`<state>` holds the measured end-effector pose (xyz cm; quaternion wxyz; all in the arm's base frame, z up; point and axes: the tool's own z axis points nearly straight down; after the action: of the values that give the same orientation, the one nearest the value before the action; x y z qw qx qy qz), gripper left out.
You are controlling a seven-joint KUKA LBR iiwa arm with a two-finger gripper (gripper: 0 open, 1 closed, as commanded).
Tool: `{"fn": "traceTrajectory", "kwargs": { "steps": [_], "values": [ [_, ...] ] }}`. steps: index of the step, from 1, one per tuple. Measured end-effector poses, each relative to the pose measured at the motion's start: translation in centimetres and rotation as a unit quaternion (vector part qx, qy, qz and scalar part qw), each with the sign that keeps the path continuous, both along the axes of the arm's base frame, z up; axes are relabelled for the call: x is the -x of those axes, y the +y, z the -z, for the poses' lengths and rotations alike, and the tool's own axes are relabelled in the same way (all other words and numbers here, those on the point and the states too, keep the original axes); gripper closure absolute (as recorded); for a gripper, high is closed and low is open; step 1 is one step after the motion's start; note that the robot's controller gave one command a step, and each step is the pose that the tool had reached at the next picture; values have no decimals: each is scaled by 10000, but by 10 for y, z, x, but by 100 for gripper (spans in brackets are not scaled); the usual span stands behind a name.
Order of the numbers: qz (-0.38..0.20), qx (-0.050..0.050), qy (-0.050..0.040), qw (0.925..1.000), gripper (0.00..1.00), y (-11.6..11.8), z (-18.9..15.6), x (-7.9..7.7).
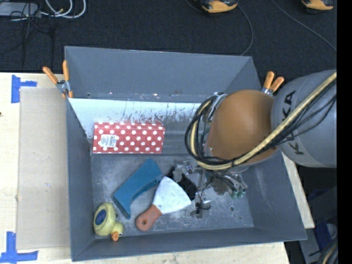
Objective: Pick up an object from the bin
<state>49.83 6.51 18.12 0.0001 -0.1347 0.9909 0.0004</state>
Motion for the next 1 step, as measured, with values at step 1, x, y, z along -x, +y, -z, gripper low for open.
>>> {"fn": "traceTrajectory", "kwargs": {
  "steps": [1],
  "values": [
    [-764,3,17,9971,0,10,68,13]
  ]
}}
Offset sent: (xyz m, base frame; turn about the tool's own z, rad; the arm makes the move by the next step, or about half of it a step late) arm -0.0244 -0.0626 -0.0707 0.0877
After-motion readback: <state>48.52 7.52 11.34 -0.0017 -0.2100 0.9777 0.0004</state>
